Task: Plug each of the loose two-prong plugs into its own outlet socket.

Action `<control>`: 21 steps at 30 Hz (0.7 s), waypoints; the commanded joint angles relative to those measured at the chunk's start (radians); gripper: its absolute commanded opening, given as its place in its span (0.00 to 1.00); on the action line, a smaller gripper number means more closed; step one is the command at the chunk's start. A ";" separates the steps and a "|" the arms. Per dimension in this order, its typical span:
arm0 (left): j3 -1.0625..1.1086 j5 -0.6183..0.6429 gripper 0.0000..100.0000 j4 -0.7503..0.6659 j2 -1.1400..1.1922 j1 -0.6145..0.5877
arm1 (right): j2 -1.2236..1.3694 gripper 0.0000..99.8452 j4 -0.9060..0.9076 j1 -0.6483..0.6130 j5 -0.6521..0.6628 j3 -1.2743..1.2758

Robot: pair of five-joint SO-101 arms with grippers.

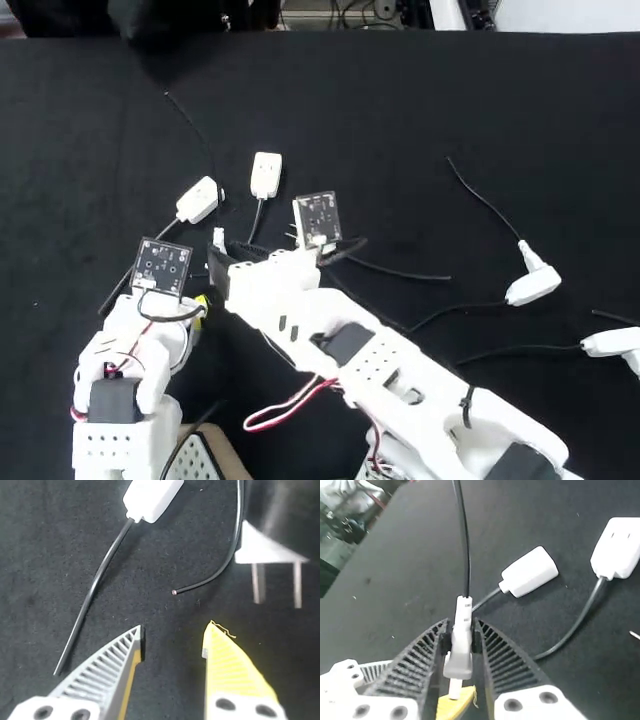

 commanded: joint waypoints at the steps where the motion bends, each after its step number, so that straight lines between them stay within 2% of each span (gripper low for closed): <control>1: -0.088 0.029 0.21 0.011 -0.009 0.033 | -0.008 0.01 -0.086 -0.009 -0.011 0.012; 5: -0.107 0.023 0.21 0.032 -0.009 0.071 | -0.008 0.01 -0.123 -0.011 -0.015 0.030; 10: -0.179 0.009 0.21 0.051 -0.009 0.041 | -0.010 0.01 -0.126 -0.038 -0.080 0.047; 15: -0.188 0.015 0.21 0.051 -0.009 0.028 | -0.005 0.01 -0.120 -0.080 -0.087 0.053; 21: -0.153 0.087 0.21 -0.058 -0.008 -0.102 | -0.010 0.01 -0.015 -0.094 -0.086 0.018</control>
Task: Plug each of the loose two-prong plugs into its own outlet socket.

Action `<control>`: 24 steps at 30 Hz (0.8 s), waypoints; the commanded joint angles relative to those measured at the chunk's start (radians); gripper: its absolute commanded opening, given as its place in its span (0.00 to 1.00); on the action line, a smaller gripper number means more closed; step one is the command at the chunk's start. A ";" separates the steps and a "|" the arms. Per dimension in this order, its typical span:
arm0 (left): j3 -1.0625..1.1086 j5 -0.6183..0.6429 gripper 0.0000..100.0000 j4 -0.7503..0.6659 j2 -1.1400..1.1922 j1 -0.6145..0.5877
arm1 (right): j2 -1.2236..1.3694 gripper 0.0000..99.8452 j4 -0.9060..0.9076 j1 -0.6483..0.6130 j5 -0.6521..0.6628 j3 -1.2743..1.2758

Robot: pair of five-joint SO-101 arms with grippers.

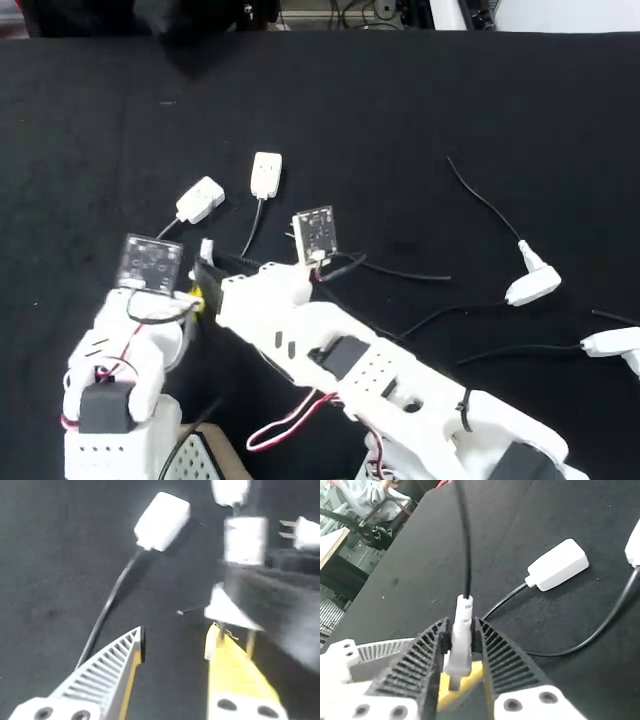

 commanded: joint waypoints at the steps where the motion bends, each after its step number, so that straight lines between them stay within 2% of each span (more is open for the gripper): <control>1: -0.012 0.051 0.21 -0.110 -0.006 -0.105 | -0.007 0.01 0.098 -0.021 -0.008 -0.058; 10: 0.035 0.048 0.21 -0.158 -0.005 -0.120 | -0.007 0.01 0.382 -0.026 -0.005 -0.186; 14: 0.035 0.048 0.21 -0.160 -0.005 -0.120 | -0.007 0.01 0.404 -0.028 0.061 -0.193; 19: 0.036 0.046 0.21 -0.160 -0.005 -0.119 | -0.007 0.01 0.404 -0.029 0.069 -0.193; 24: 0.061 0.046 0.21 -0.160 -0.005 -0.122 | -0.007 0.01 0.431 -0.089 0.147 -0.194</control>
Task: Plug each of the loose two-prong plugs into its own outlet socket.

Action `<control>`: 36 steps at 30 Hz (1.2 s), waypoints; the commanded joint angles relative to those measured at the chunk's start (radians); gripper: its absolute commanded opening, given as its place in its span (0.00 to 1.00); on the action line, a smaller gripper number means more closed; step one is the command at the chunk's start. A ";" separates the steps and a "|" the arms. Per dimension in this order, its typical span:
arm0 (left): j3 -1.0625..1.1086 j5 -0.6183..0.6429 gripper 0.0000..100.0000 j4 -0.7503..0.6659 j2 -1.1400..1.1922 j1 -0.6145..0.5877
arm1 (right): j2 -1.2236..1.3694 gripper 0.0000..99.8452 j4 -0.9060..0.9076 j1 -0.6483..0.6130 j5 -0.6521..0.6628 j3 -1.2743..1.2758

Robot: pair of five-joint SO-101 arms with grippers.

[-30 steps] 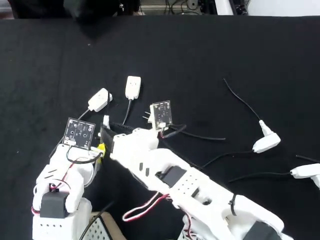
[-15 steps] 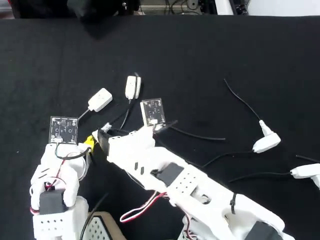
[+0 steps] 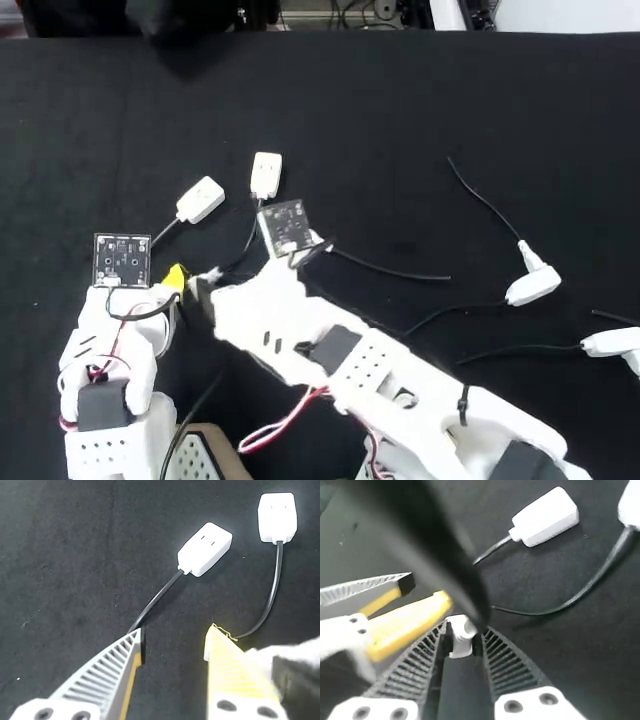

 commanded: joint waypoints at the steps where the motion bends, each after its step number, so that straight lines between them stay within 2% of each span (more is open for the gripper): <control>1: 0.005 0.011 0.21 -0.018 -0.003 -0.012 | -0.008 0.01 0.048 -0.038 0.054 -0.045; 9: 0.007 0.009 0.21 -0.020 -0.002 -0.013 | -0.008 0.01 0.295 -0.037 0.144 -0.168; 13: 0.008 0.009 0.21 -0.020 -0.002 -0.013 | -0.008 0.01 0.307 -0.031 0.161 -0.174; 22: 0.019 0.009 0.21 -0.015 -0.002 -0.073 | -0.008 0.01 0.305 0.158 0.152 -0.226; 26: 0.021 0.009 0.21 -0.014 -0.002 -0.084 | -0.008 0.01 0.305 0.192 0.126 -0.229; 33: 0.030 0.021 0.21 -0.106 -0.002 -0.153 | -0.004 0.01 0.315 0.218 0.124 -0.248; 36: 0.004 0.058 0.21 -0.117 0.002 -0.157 | -0.002 0.01 0.379 0.262 0.126 -0.295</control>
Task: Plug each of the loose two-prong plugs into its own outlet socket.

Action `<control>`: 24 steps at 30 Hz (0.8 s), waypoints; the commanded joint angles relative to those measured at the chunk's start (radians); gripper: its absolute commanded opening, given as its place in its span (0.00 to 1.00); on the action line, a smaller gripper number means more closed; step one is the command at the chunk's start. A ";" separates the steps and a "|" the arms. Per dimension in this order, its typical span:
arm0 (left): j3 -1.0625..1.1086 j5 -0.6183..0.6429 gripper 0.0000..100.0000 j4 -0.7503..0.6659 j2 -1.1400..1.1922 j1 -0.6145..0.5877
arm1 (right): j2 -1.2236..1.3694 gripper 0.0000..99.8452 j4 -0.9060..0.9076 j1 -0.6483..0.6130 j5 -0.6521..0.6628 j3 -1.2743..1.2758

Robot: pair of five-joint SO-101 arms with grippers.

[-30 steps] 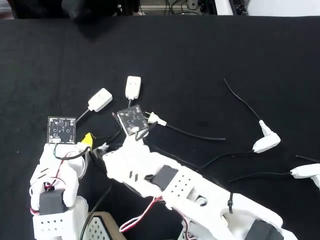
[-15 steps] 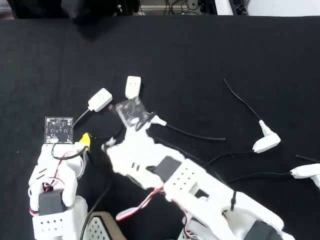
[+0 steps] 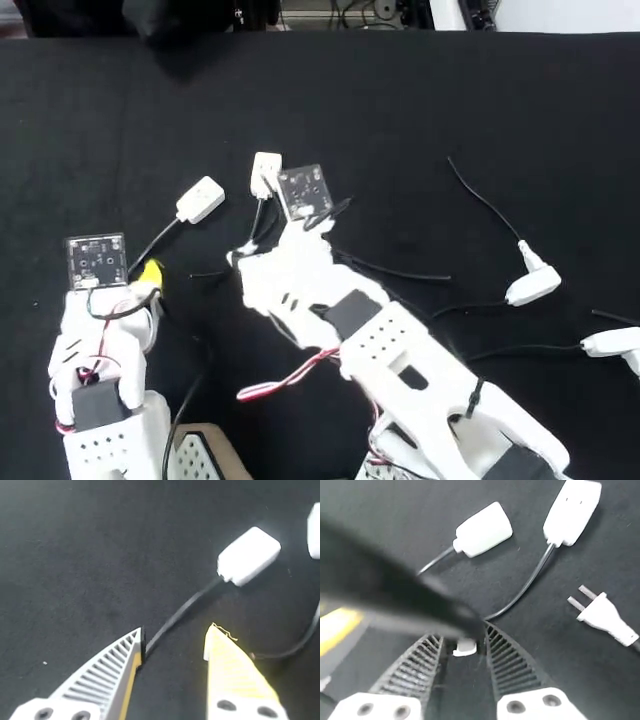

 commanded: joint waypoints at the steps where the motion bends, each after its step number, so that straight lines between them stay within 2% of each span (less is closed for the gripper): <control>1: -0.058 0.048 0.21 -0.032 0.000 -0.016 | -0.002 0.01 0.068 0.060 -0.006 -0.110; 3: -0.104 0.048 0.21 -0.023 0.002 -0.015 | -0.002 0.01 0.103 0.094 -0.005 -0.137; 6: -0.248 0.043 0.22 0.114 0.012 0.005 | -0.007 0.01 0.104 0.158 0.005 -0.159; 7: -0.278 0.043 0.23 0.121 0.028 0.016 | -0.007 0.01 0.101 0.180 0.005 -0.170; 11: -0.295 0.043 0.26 -0.023 0.173 0.048 | -0.002 0.01 0.106 0.239 0.008 -0.196; 16: -0.426 0.041 0.26 -0.216 0.578 -0.021 | -0.005 0.01 0.107 0.282 0.035 -0.202; 20: -0.704 0.041 0.26 -0.206 0.979 -0.061 | -0.001 0.01 0.178 0.296 0.112 -0.249; 24: -0.947 0.040 0.26 -0.104 1.309 0.012 | -0.001 0.01 0.267 0.367 0.242 -0.331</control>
